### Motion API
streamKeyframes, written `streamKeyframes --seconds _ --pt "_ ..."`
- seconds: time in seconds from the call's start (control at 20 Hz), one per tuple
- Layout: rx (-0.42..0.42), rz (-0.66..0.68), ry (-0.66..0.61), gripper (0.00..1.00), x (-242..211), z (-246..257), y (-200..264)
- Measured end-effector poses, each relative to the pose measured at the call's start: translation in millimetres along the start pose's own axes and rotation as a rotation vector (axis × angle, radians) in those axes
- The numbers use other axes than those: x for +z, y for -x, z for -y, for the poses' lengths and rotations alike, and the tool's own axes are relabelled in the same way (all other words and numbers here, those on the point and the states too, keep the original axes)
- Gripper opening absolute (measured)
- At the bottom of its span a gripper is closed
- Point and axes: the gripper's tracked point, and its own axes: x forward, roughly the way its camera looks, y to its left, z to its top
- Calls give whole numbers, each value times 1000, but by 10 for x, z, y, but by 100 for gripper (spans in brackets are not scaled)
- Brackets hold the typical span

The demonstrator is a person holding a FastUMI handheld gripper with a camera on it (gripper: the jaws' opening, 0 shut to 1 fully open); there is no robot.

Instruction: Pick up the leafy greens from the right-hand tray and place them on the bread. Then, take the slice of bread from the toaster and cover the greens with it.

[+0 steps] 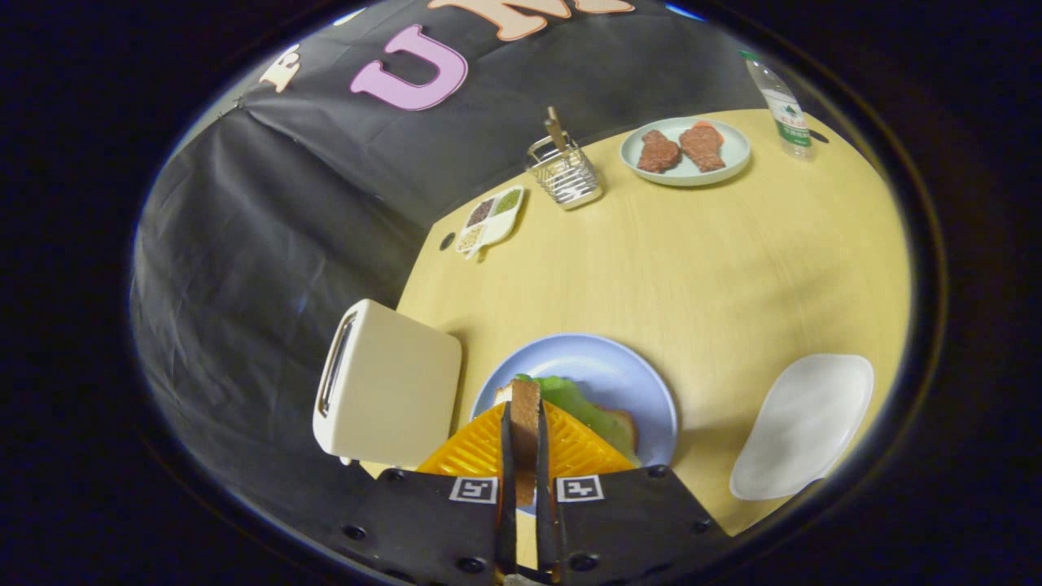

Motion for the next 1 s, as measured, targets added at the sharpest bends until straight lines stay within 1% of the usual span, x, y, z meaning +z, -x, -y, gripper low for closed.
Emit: streamKeyframes --seconds 0.2,0.25,0.45,0.65,0.75,0.9,1.0 --pt "-48 -29 26 24 -96 233 27" --pt "-39 -37 26 26 -112 219 57" --pt "-35 -45 41 56 -160 236 107" --pt "-25 -14 55 86 -157 264 262" --pt "-18 17 86 100 -116 279 355" --pt "-7 79 169 100 -41 247 552" --pt "-16 132 237 100 13 208 737"
